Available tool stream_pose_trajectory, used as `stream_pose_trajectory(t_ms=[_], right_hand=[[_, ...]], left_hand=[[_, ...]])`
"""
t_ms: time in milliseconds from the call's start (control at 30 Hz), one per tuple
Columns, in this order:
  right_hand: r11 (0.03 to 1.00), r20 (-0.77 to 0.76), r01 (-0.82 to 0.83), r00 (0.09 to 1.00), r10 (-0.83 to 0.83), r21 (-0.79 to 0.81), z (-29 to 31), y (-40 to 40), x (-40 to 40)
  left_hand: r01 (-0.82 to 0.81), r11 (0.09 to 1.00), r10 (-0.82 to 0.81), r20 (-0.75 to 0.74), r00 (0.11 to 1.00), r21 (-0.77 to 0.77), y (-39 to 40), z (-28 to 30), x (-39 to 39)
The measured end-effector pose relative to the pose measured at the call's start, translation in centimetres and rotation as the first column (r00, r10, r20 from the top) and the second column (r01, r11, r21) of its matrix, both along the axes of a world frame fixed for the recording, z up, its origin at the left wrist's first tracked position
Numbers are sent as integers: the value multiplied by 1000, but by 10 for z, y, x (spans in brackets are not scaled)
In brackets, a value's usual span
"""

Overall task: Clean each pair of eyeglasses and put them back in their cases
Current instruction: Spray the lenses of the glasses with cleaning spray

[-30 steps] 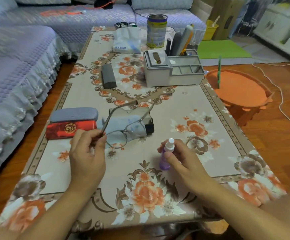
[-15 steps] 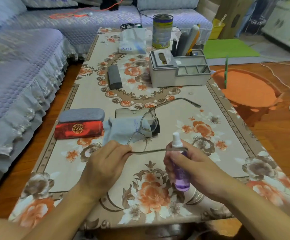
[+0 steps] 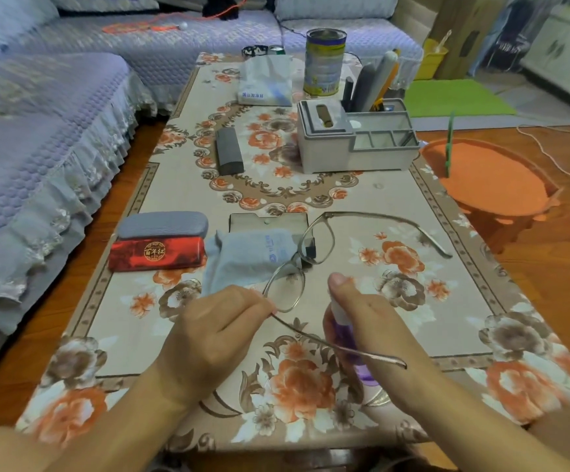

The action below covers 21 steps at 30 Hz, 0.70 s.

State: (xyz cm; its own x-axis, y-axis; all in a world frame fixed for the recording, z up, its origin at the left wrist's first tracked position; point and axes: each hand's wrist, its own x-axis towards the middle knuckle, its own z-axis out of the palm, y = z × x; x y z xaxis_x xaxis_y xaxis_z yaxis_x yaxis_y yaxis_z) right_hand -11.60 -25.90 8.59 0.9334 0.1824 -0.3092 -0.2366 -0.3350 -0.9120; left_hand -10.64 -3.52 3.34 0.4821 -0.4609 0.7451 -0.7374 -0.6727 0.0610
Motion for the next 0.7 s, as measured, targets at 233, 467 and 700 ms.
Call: stream_pose_trajectory(t_ms=[233, 467, 700], right_hand=[[1000, 54, 6, 999, -5, -13, 3, 0, -10], [999, -5, 19, 1000, -19, -29, 9, -5, -15], [998, 91, 42, 995, -37, -52, 14, -13, -21]], left_hand=[[-36, 999, 36, -50, 998, -3, 5, -4, 4], [-42, 999, 42, -42, 998, -17, 3, -1, 4], [-27, 996, 23, -50, 998, -79, -2, -1, -1]])
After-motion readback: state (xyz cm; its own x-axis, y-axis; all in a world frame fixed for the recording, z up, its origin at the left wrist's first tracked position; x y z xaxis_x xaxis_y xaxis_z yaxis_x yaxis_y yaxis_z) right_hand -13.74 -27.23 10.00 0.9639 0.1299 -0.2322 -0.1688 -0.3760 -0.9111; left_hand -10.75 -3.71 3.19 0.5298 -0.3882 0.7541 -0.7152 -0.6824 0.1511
